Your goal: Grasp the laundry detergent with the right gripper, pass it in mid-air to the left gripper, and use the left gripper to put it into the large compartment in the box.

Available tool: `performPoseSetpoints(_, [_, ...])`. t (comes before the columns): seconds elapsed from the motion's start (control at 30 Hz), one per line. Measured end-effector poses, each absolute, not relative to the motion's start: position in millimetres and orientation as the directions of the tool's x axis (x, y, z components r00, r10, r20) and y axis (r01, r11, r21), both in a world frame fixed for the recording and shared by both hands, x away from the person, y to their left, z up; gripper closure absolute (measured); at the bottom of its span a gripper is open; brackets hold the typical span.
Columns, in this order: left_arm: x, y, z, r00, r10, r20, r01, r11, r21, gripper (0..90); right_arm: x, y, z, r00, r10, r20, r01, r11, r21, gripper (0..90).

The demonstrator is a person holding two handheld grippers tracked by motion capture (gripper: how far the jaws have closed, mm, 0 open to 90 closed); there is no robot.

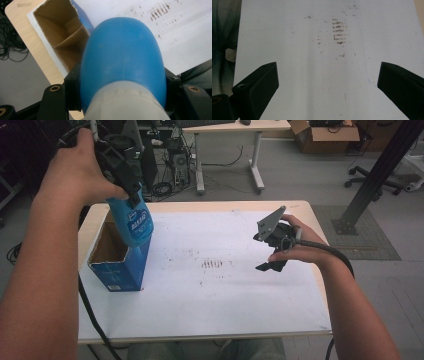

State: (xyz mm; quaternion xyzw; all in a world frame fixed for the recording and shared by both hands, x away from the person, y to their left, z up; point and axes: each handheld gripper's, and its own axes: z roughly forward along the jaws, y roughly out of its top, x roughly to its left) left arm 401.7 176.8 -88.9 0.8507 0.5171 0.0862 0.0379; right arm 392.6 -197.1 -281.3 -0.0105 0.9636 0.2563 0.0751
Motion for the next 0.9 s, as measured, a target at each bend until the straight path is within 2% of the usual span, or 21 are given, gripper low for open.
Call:
performPoseSetpoints(0.3, [404.3, 193.6, -87.0, 0.372, 0.923, 0.100, 0.906, -0.384, 0.178, 38.0, 397.4, -194.7, -277.4, -0.992, 0.007, -0.125, -0.048, 0.903, 0.426, 3.5])
performPoseSetpoints(0.5, [406.8, 205.1, -85.4, 0.286, 0.954, 0.094, 0.934, -0.300, 0.195, 38.1, 396.2, -193.7, -278.1, -0.994, -0.009, -0.111, -0.052, 0.919, 0.390, 3.2])
performPoseSetpoints(0.9, [409.6, 222.1, -85.6, 0.185, 0.980, 0.072, 0.959, -0.196, 0.205, 38.1, 393.2, -190.0, -273.2, -0.995, -0.036, -0.091, -0.066, 0.930, 0.362, 3.6])
